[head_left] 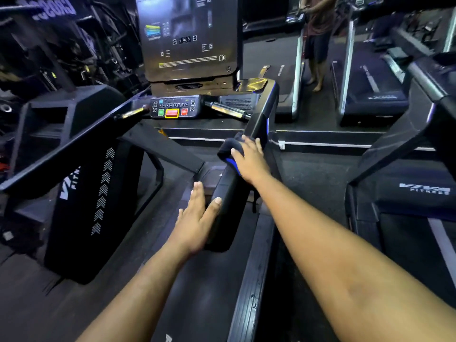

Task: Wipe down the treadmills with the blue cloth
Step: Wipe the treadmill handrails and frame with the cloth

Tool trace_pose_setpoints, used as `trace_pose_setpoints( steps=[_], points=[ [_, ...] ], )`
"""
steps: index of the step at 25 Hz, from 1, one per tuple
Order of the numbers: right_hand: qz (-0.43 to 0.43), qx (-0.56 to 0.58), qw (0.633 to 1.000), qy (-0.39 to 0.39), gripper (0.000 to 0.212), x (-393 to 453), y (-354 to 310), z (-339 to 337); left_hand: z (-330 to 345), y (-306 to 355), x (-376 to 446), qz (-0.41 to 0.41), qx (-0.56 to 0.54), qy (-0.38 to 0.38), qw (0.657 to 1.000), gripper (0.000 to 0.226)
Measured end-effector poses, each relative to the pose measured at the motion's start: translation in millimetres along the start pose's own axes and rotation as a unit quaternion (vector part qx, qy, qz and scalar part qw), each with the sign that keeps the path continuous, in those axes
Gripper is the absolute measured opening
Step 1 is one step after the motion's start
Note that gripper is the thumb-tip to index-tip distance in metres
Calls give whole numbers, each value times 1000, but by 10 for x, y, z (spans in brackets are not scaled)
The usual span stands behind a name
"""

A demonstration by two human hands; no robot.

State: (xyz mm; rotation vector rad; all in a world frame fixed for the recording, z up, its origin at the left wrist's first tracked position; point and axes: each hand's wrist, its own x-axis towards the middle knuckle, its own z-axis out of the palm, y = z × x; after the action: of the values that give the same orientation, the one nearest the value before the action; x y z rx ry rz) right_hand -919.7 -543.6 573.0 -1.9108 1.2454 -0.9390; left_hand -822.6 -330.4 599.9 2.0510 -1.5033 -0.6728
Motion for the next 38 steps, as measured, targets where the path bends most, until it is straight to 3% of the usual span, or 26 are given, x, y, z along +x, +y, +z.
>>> trace_pose_setpoints(
  steps=[5,7,9,13,15,18,21,25,28,31,35,38],
  points=[
    [-90,15,996,6,53,-1435,-328,159,-66,-103,-460,-10,-88,1,996,89],
    [-123,9,992,5,62,-1888,-417,203,-133,-159,-592,-13,-103,-17,994,99],
    [-134,2,991,-8,57,-2192,-452,150,-164,-180,-634,-10,-76,-33,997,108],
    [-141,14,990,-18,50,-2693,-492,-97,-115,50,-1008,28,63,28,997,84],
    [-138,23,990,5,53,-2831,-513,-264,-78,209,-1135,81,59,73,992,71],
    [-131,27,991,1,62,-2956,-455,-641,-7,437,-1237,122,-104,52,986,43],
    [-57,119,991,19,58,-3002,-289,-1108,134,712,-1335,147,-320,-34,935,8],
    [58,322,945,7,47,-3179,-39,-1665,458,1088,-1327,134,-425,-104,889,15],
    [67,357,926,105,28,-3351,116,-2042,850,1337,-1294,155,-421,-139,883,21],
    [81,275,932,221,18,-3493,349,-2462,1255,1525,-1206,215,-353,-202,888,48],
    [100,72,939,322,32,-3652,615,-2961,1797,1938,-1083,233,-366,-166,886,42],
    [80,-26,907,413,43,-3594,726,-3433,2170,2447,-1050,241,-384,-156,878,37]
  ],
)
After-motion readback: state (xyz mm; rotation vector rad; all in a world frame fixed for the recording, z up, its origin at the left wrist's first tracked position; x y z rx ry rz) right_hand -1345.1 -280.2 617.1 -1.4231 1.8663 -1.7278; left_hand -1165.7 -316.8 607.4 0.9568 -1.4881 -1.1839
